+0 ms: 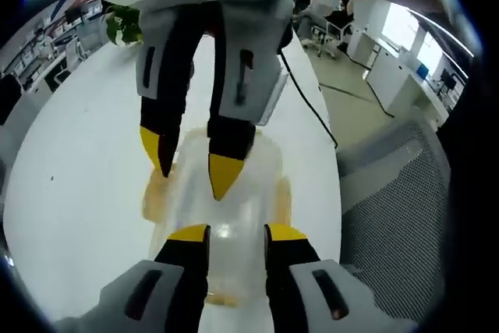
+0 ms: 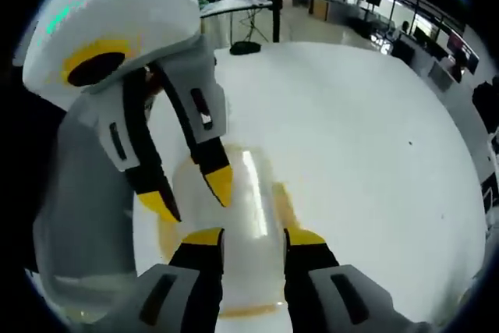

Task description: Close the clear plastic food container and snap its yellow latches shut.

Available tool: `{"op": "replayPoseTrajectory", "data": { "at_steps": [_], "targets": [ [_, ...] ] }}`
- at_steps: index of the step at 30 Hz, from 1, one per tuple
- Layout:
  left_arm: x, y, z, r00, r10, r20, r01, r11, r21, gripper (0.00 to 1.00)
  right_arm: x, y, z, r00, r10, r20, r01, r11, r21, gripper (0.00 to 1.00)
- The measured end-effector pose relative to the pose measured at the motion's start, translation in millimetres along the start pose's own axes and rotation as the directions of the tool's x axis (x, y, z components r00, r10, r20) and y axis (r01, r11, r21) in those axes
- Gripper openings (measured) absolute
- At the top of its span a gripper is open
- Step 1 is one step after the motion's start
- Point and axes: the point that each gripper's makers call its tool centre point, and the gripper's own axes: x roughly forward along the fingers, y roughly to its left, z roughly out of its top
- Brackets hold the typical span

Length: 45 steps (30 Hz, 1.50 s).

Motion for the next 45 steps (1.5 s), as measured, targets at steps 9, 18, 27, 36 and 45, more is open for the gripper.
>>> {"op": "replayPoseTrajectory", "data": {
  "at_steps": [9, 18, 27, 36, 45],
  "targets": [
    [2.8, -5.4, 3.3, 1.000, 0.029, -0.009, -0.028, 0.999, 0.016, 0.33, 6.4, -4.2, -4.8, 0.998, 0.052, -0.019, -0.051, 0.997, 0.051, 0.35],
    [3.1, -7.4, 3.5, 0.997, 0.081, -0.018, -0.080, 0.997, 0.021, 0.43, 5.7, -0.8, -12.7, 0.993, 0.114, -0.043, -0.112, 0.993, 0.047, 0.41],
    [11.2, -8.9, 4.5, 0.988, 0.144, -0.048, -0.141, 0.988, 0.060, 0.48, 11.1, 0.0, -8.9, 0.981, 0.179, -0.075, -0.178, 0.984, 0.011, 0.44],
    [11.5, -6.4, 5.1, 0.985, 0.156, -0.067, -0.150, 0.984, 0.092, 0.47, 18.1, 1.1, -8.6, 0.958, 0.249, -0.144, -0.252, 0.968, -0.002, 0.43],
    [20.4, -5.0, 8.9, 0.975, 0.200, -0.096, -0.184, 0.971, 0.154, 0.52, 23.8, 1.2, -5.3, 0.945, 0.266, -0.190, -0.272, 0.962, -0.006, 0.41]
  ]
}}
